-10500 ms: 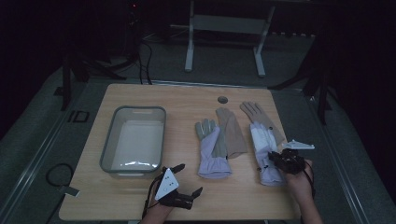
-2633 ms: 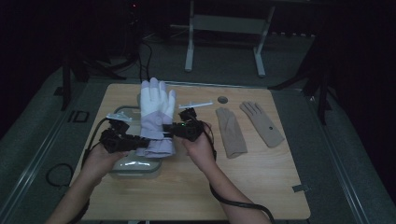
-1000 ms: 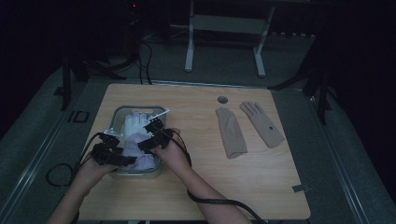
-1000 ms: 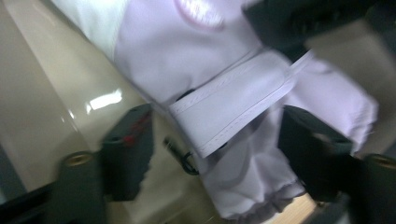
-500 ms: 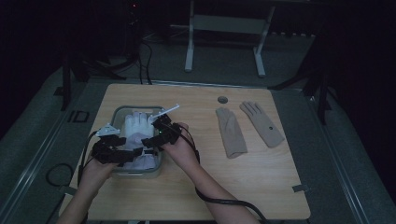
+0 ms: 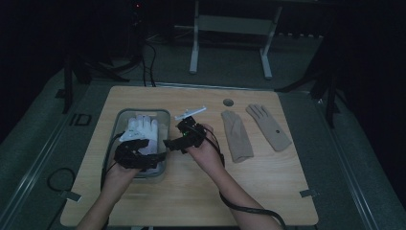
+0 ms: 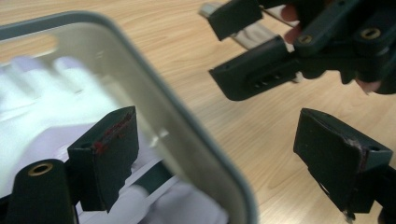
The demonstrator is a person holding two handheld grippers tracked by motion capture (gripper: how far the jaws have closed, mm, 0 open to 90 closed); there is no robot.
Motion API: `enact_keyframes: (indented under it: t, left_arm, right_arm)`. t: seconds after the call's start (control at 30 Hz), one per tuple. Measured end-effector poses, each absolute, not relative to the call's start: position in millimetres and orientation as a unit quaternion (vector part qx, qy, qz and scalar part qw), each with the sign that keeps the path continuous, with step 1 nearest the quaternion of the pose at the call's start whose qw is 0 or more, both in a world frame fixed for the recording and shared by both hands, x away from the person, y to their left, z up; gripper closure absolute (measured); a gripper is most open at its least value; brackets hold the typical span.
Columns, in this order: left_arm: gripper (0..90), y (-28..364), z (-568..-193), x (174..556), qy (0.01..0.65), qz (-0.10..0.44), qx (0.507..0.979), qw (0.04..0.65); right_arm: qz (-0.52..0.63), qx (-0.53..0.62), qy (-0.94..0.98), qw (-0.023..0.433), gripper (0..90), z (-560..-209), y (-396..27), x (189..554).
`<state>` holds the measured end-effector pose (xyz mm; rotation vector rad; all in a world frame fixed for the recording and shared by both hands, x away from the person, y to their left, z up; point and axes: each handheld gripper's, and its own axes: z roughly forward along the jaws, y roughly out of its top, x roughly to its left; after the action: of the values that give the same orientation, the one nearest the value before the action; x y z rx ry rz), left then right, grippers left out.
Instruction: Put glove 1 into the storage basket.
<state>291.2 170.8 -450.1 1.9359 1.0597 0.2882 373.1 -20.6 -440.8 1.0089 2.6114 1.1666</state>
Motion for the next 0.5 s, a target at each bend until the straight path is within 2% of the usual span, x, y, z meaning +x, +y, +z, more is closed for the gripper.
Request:
enact_keyframes:
  t: [0.17,0.5]
  left_arm:
    - [9.3,152.5,-454.1,292.4,0.413,0.107,0.780,0.458]
    - [7.5,119.9,-461.1,287.9,0.392,0.102,0.783,0.473]
  right_arm:
    - [0.392,0.335,0.855,0.059,16.9,-440.8,-42.0,370.7]
    - [0.396,0.350,0.845,0.081,16.9,-440.5,-85.9,370.0]
